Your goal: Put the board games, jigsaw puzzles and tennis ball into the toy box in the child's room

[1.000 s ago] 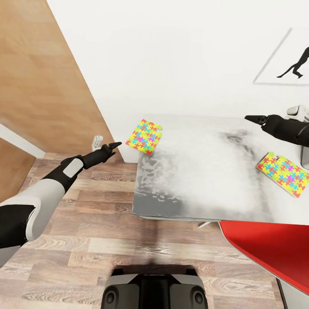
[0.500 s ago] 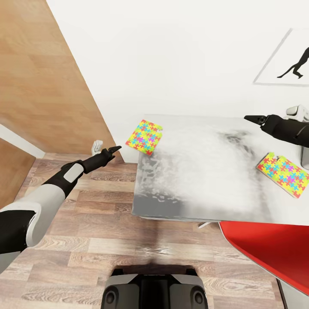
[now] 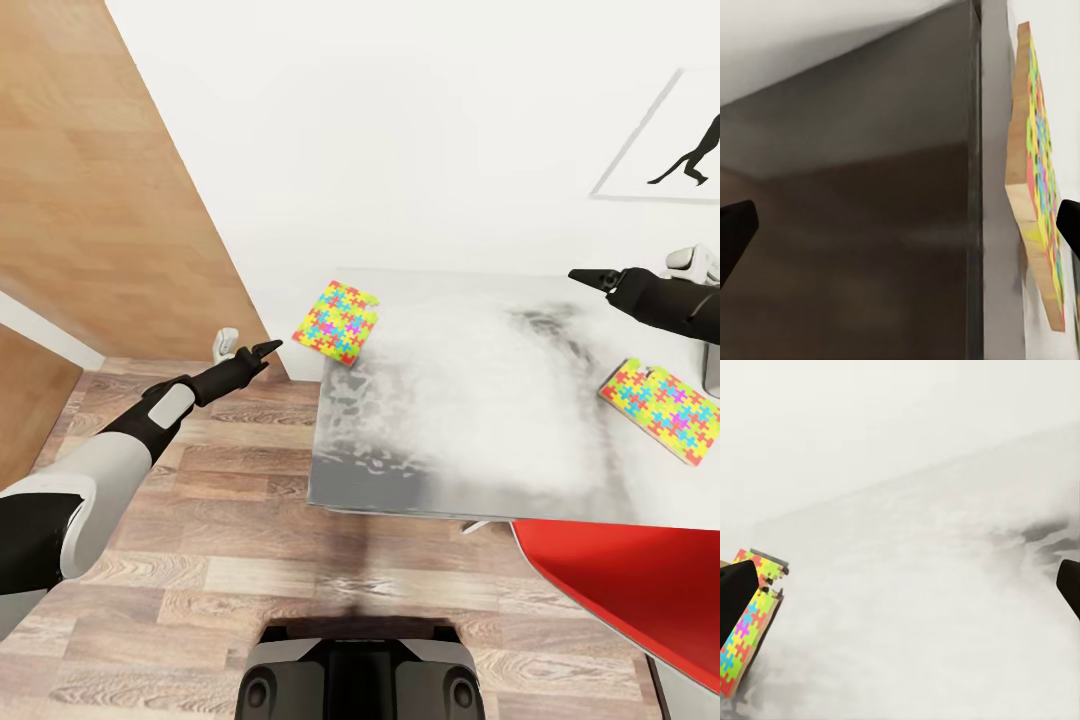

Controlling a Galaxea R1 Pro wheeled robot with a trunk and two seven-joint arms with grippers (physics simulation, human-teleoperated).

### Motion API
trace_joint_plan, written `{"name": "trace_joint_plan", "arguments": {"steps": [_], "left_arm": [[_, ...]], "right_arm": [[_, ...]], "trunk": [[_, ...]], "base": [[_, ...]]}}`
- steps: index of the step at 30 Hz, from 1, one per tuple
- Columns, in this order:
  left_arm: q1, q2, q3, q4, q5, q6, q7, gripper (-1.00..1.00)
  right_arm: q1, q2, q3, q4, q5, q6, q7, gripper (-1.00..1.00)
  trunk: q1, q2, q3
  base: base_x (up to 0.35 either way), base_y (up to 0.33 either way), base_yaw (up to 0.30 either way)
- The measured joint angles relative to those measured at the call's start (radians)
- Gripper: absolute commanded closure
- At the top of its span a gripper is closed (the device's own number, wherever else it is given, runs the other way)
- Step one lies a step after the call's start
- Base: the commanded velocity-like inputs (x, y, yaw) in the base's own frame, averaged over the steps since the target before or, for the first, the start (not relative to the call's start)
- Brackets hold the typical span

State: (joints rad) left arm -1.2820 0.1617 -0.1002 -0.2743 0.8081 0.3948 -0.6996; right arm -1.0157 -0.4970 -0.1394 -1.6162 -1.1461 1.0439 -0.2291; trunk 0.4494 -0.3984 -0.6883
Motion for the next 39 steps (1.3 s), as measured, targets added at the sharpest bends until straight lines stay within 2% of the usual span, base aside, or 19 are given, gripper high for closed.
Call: {"name": "trace_joint_plan", "arguments": {"steps": [39], "left_arm": [[0.002, -0.002, -0.002, 0.0, -0.005, -0.032, -0.004, -1.0]], "right_arm": [[0.004, -0.001, -0.001, 0.0, 0.0, 0.0, 0.0, -1.0]], "trunk": [[0.0, 0.0, 0.0]], "base": [[0.017, 0.0, 0.0]]}}
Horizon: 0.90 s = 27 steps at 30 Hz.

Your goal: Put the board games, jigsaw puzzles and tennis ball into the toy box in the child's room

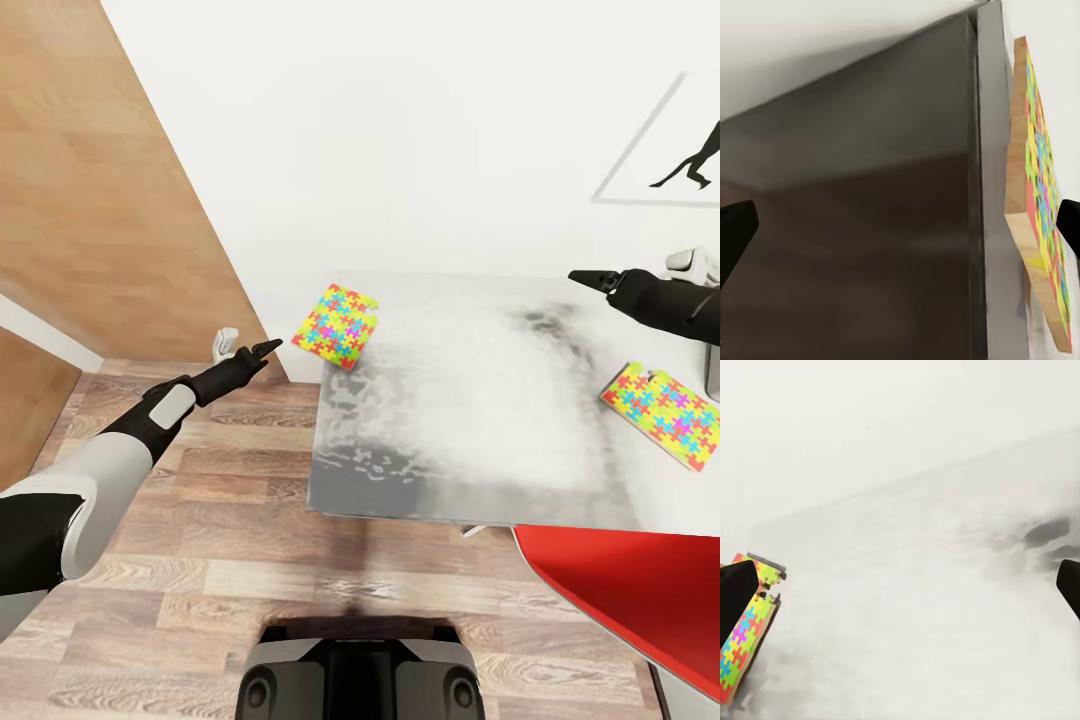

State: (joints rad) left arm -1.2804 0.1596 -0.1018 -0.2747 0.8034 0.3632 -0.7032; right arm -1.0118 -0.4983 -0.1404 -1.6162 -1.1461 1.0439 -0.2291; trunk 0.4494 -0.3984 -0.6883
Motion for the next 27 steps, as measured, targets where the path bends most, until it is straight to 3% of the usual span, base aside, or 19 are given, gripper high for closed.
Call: {"name": "trace_joint_plan", "arguments": {"steps": [27], "left_arm": [[-0.007, 0.001, -0.001, 0.001, -0.005, -0.007, 0.005, -1.0]], "right_arm": [[0.0, -0.005, 0.0, 0.0, 0.0, 0.0, 0.0, -1.0]], "trunk": [[0.0, 0.0, 0.0]], "base": [[0.001, 0.0, -0.022]]}}
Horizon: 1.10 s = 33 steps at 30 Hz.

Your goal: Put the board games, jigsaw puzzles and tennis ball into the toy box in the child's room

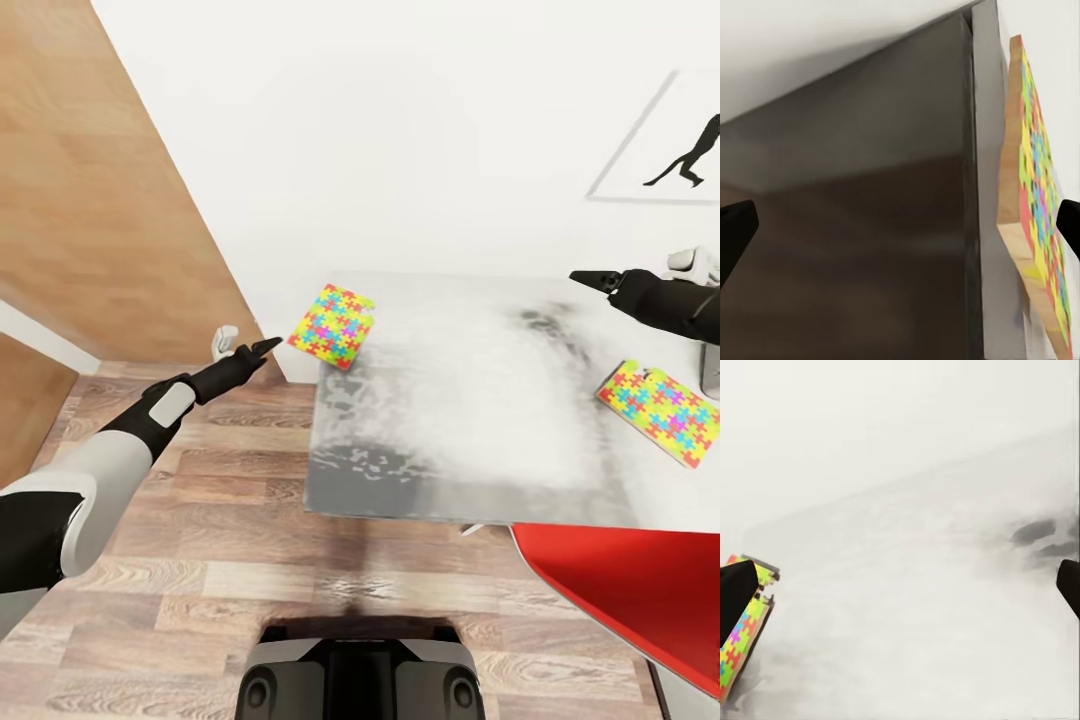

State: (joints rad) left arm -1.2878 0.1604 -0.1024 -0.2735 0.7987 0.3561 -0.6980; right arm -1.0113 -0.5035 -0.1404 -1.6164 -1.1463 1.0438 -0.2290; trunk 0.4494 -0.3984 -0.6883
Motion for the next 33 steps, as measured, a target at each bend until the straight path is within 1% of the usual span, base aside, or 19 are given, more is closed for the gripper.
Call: {"name": "trace_joint_plan", "arguments": {"steps": [6, 12, 33], "left_arm": [[-0.002, 0.0, 0.0, 0.0, 0.0, 0.0, 0.001, -1.0], [-0.002, 0.001, 0.0, 0.0, -0.001, 0.001, 0.0, -1.0], [0.0, 0.006, 0.0, 0.0, 0.001, 0.001, -0.003, -1.0]], "right_arm": [[0.001, 0.001, 0.0, 0.0, 0.0, 0.0, 0.0, -1.0], [0.001, 0.003, 0.0, 0.0, 0.0, 0.0, 0.0, -1.0], [0.001, 0.003, 0.0, 0.0, 0.0, 0.0, 0.0, -1.0]], "trunk": [[0.0, 0.0, 0.0], [0.0, 0.0, 0.0], [0.0, 0.0, 0.0]], "base": [[0.0, 0.0, -0.145], [0.0, 0.0, -0.07], [0.0, 0.0, -0.014]]}}
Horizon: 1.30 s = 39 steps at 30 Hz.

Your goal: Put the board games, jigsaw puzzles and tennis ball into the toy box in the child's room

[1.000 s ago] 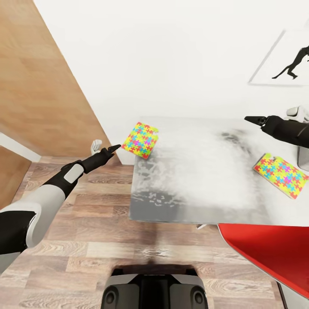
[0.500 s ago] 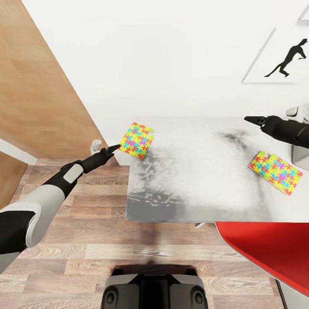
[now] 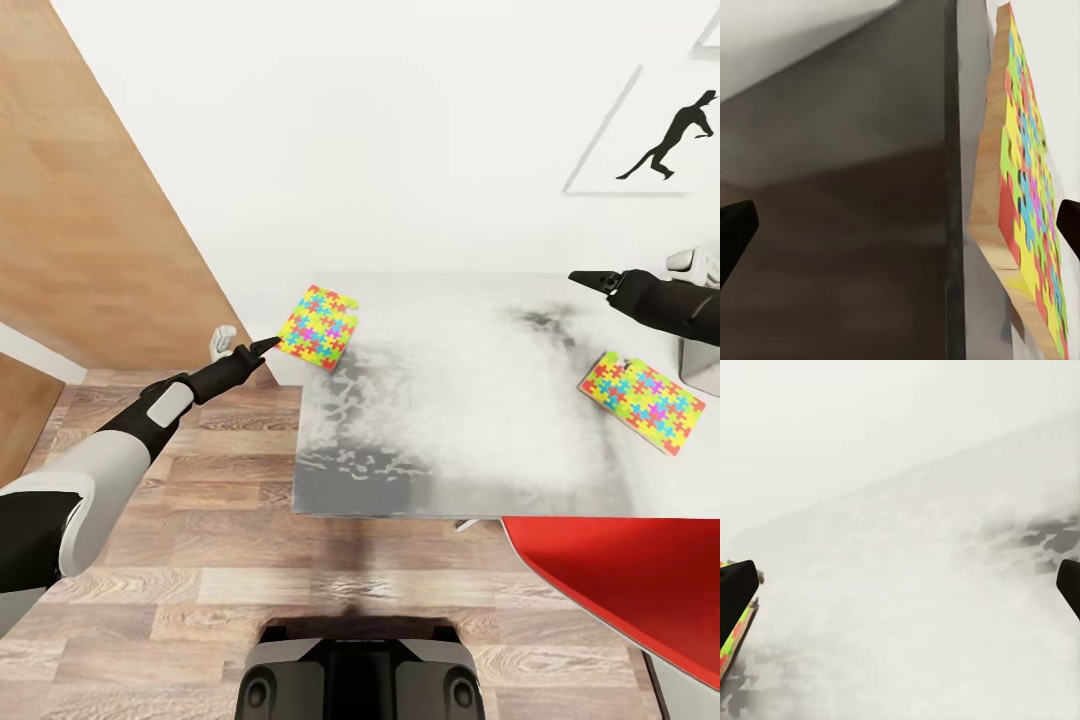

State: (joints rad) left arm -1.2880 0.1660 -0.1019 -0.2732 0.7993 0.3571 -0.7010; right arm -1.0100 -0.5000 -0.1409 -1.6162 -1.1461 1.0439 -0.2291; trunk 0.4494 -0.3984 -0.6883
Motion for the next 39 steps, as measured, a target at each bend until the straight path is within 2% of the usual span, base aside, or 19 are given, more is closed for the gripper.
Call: {"name": "trace_joint_plan", "arguments": {"steps": [39], "left_arm": [[0.0, 0.002, 0.001, 0.0, 0.003, -0.001, -0.006, -1.0]], "right_arm": [[0.002, -0.004, 0.001, 0.0, 0.0, 0.0, 0.0, -1.0]], "trunk": [[0.0, 0.0, 0.0]], "base": [[0.0, 0.0, -0.031]]}}
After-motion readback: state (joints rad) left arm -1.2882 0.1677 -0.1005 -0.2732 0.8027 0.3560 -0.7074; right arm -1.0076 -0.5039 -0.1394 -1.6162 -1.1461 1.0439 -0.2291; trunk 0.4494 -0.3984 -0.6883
